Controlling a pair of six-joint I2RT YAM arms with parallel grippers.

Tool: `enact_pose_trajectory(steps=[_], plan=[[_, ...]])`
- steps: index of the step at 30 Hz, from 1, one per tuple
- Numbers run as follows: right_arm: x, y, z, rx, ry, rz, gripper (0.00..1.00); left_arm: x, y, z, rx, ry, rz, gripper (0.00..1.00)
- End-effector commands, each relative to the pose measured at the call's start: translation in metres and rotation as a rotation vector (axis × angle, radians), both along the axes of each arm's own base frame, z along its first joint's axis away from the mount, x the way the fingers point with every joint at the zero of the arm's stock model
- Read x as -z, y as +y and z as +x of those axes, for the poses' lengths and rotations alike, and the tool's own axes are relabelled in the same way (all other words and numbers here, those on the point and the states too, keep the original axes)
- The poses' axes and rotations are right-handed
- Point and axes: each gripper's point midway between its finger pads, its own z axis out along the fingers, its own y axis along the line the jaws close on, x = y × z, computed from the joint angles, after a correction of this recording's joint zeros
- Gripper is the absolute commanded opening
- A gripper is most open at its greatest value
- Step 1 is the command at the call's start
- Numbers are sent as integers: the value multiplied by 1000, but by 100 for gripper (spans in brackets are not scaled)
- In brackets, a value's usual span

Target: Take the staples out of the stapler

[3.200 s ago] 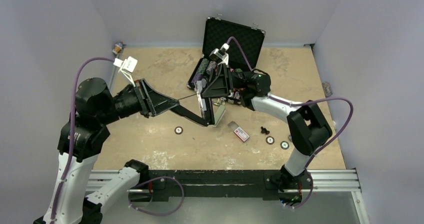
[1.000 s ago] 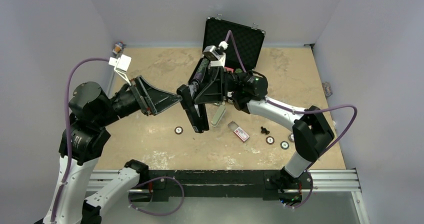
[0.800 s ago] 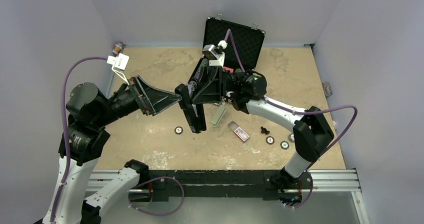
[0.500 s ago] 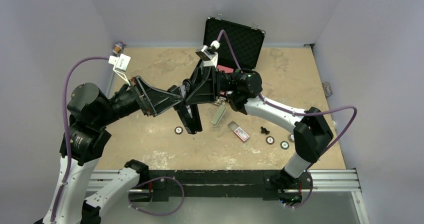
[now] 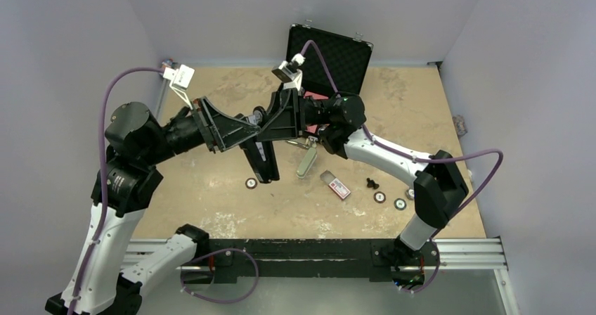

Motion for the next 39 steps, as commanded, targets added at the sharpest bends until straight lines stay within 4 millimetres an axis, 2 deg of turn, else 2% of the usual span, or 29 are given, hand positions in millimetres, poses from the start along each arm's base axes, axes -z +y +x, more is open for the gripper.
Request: enact_pose_trajectory(steps=[1,3,4,5,9,10,11,12,13,14,15,22,25,27,28,29,33,36,39], plan=[[-56,-18,-22,26,-90,167,0,0,-2,12,-27,-4,22,36],[-58,-19,-23,27,-99,168,0,3,-1,14,-45,10,27,18],[-57,-19,-24,26,-103,165,0,4,-1,15,-55,11,27,5],[-57,-19,-25,25,-107,162,0,5,1,16,-66,16,31,0],[-48,-17,-25,15,-103,132,1,11,5,24,-120,55,60,0],[-45,-17,-25,13,-97,123,13,13,7,26,-133,64,66,0],[-43,-16,-24,15,-93,117,30,15,8,27,-141,75,73,0],[-41,-16,-24,20,-91,113,41,15,8,28,-150,82,76,0],[-40,-16,-24,25,-93,108,67,16,9,29,-158,89,82,0],[-37,-16,-23,35,-94,98,86,16,10,30,-168,94,87,0],[-36,-16,-22,42,-98,93,94,16,11,31,-175,97,91,0],[-22,-21,-20,70,-88,47,99,25,18,38,-225,125,148,0],[-7,-20,-7,128,-64,-33,99,28,25,43,-265,126,186,0],[11,-16,16,233,-48,-140,99,31,28,47,-287,130,206,0],[25,-13,32,306,-29,-222,99,32,29,49,-292,131,212,0],[49,-13,49,374,24,-352,99,33,30,50,-299,134,219,0],[106,-38,99,585,91,-615,99,39,34,57,-329,147,245,0],[120,-55,113,677,80,-703,99,49,38,64,-359,167,290,0],[118,-65,113,717,52,-727,99,73,48,77,-413,234,382,0]])
